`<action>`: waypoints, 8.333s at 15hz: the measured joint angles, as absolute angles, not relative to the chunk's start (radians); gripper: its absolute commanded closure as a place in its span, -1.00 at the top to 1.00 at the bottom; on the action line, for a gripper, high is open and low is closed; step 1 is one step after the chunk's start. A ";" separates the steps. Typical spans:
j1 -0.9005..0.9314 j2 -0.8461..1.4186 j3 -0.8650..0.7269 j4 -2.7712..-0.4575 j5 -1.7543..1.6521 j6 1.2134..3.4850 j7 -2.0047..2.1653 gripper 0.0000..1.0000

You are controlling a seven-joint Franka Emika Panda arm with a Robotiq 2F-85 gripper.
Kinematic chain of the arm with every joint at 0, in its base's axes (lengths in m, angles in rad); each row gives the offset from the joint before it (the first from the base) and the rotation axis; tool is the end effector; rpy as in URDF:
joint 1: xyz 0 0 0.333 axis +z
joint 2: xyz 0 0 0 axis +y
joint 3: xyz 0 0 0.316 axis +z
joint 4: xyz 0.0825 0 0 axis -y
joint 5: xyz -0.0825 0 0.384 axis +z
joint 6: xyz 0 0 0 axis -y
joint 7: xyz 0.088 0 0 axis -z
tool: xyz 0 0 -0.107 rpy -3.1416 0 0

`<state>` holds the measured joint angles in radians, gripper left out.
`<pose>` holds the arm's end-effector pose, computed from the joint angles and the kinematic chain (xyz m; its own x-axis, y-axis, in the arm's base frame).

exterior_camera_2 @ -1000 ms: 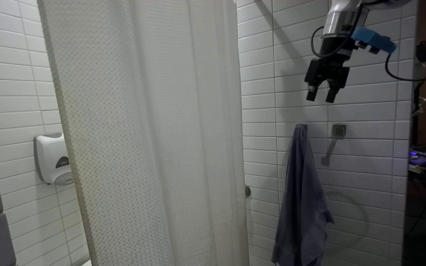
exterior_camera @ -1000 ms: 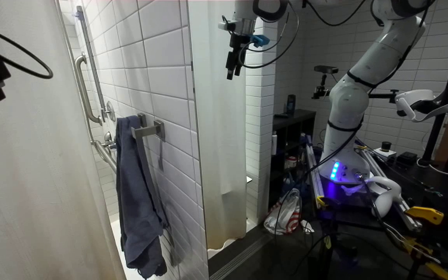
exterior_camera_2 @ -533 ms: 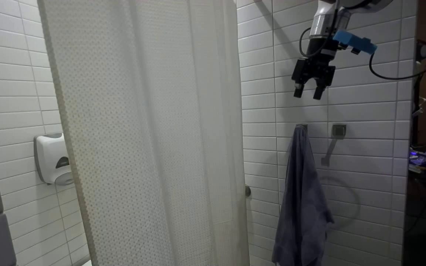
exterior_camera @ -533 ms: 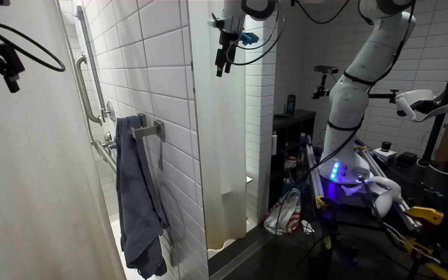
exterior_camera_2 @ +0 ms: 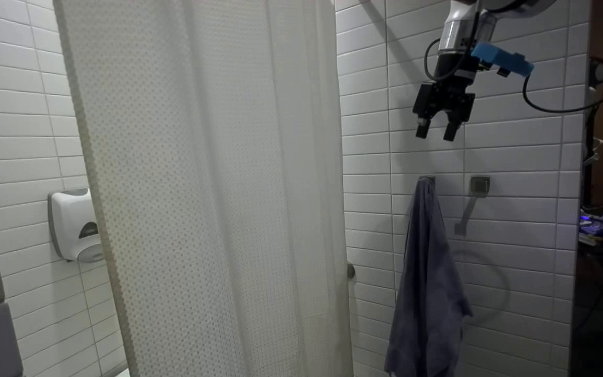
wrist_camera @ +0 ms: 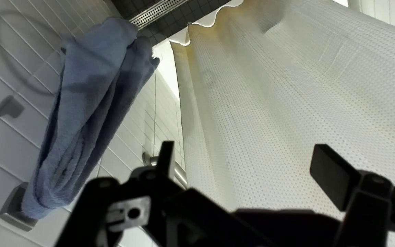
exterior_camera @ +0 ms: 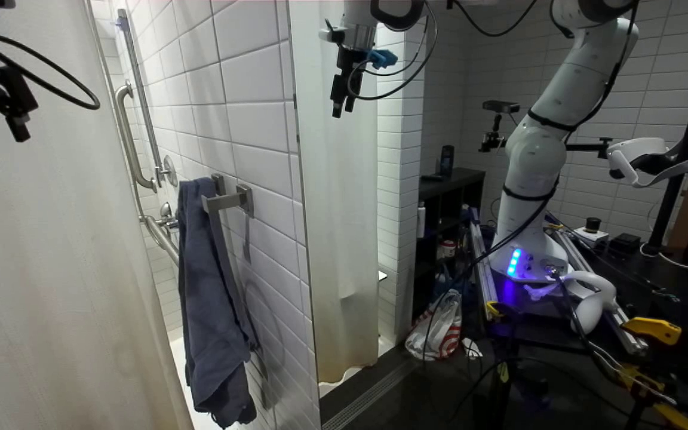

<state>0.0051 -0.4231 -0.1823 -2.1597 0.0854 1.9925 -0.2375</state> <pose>0.4436 -0.0863 0.5889 0.9617 0.0264 0.2727 0.0547 -0.9938 -0.0965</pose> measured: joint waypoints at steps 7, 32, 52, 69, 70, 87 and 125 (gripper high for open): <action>0.004 -0.423 -0.182 -2.160 0.085 1.994 -0.240 1.00; -0.100 0.205 -0.131 -1.364 0.310 1.803 -0.740 1.00; -0.121 0.345 -0.109 -1.192 0.310 1.748 -0.779 1.00; -0.233 0.674 0.051 -0.731 0.329 1.548 -0.865 1.00; -0.232 0.687 0.056 -0.713 0.329 1.548 -0.865 1.00; -0.142 0.802 0.006 -0.589 0.214 1.832 -0.775 1.00; -0.146 0.883 0.077 -0.590 0.245 2.081 -0.940 -1.00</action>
<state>-0.1462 0.8825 0.0769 -0.5898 0.2446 2.0812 -0.9398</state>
